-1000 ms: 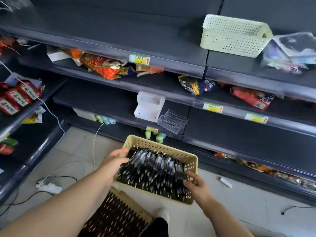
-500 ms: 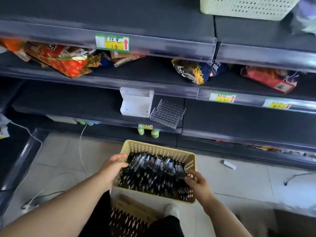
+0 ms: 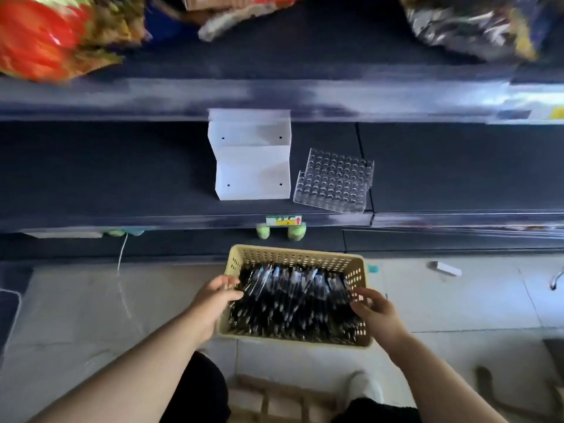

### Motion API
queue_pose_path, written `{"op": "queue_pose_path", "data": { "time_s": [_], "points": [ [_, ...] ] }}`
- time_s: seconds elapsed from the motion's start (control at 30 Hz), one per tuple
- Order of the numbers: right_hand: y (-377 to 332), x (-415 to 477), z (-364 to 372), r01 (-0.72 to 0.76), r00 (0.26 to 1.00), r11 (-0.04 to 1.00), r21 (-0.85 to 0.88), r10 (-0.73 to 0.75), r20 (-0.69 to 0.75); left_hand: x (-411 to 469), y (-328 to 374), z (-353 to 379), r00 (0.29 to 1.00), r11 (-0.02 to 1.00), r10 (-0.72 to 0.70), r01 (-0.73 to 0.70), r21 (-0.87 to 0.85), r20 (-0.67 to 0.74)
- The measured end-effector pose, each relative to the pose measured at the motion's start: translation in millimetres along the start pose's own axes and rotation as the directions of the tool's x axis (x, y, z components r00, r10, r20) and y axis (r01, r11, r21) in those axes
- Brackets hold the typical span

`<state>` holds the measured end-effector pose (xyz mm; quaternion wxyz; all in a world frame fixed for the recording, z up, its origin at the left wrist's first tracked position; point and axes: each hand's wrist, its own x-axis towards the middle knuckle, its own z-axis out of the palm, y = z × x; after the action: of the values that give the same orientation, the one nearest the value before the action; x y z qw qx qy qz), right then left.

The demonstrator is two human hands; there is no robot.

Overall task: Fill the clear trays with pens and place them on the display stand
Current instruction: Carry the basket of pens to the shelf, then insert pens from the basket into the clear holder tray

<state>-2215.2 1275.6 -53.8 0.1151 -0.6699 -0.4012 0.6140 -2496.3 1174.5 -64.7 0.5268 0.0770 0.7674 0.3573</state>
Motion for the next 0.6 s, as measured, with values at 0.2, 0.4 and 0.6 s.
{"op": "queue_pose_path", "data": {
  "time_s": [0.2, 0.4, 0.6],
  "points": [
    [33, 89, 29, 0.074, 0.997, 0.991, -0.112, -0.075, -0.001, 98, -51, 13, 0.985, 0.986, 0.16, -0.156, 0.056, -0.071],
    [57, 138, 37, 0.239, 0.97, 0.937, -0.256, -0.223, 0.093, 163, -84, 33, 0.938, 0.947, 0.316, -0.302, 0.112, -0.14],
    [84, 136, 22, 0.327, 0.943, 0.89, -0.318, -0.329, 0.051, 161, -97, 49, 0.914, 0.907, 0.374, -0.324, 0.27, -0.158]
  ]
}}
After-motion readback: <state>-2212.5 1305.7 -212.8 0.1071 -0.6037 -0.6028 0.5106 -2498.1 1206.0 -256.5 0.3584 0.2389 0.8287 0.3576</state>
